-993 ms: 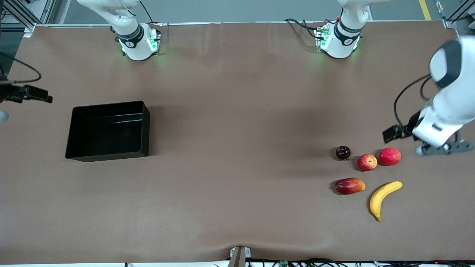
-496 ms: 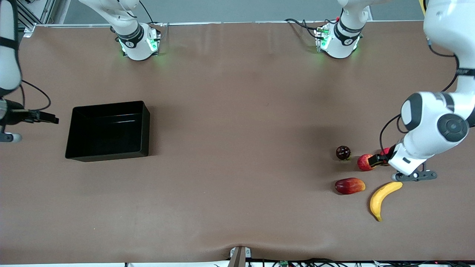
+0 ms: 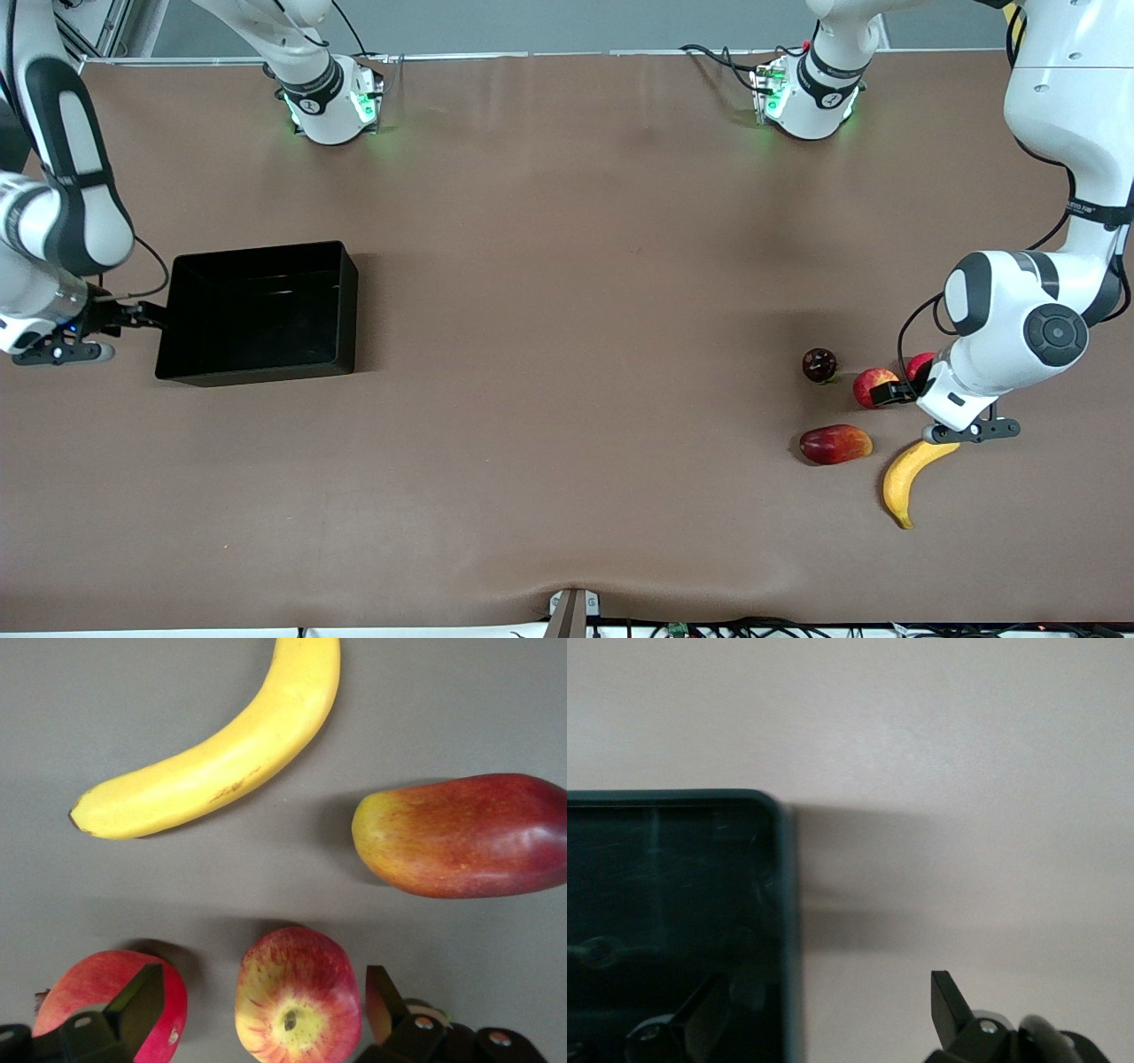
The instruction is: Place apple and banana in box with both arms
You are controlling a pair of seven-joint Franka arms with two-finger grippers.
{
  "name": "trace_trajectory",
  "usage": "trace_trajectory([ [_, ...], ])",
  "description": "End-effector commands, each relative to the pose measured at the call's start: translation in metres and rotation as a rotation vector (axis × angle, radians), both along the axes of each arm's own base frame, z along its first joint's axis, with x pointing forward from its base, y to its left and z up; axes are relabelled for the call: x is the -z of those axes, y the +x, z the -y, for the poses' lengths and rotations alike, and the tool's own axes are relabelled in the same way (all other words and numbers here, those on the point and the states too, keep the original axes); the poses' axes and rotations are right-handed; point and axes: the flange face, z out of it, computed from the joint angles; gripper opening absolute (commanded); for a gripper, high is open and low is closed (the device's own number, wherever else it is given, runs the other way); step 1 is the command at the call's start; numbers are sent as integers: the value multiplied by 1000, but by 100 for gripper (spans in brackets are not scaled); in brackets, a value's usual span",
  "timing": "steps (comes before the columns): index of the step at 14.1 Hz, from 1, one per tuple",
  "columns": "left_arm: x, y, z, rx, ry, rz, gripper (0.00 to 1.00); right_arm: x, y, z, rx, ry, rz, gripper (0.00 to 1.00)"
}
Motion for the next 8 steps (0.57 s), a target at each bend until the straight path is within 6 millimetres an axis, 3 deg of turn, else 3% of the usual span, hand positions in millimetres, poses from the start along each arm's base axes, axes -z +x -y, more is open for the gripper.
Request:
trace_trajectory([
  [1, 10, 0, 6, 25, 0, -21, 100, 24, -8, -4, -9, -1, 23, 91],
  [3, 23, -3, 5, 30, -3, -43, 100, 28, -10, -7, 42, 31, 8, 70],
  [4, 27, -4, 2, 27, -5, -50, 100, 29, -13, -9, 67, 58, -22, 47],
  [5, 32, -5, 2, 28, -7, -59, 100, 31, -17, -11, 80, 81, -55, 32],
  [7, 38, -8, 5, 31, -8, -69, 100, 27, -22, -17, 111, 128, -108, 26],
  [8, 38, -8, 8, 36, -8, -71, 75, 23, -25, -17, 117, 140, -123, 7],
])
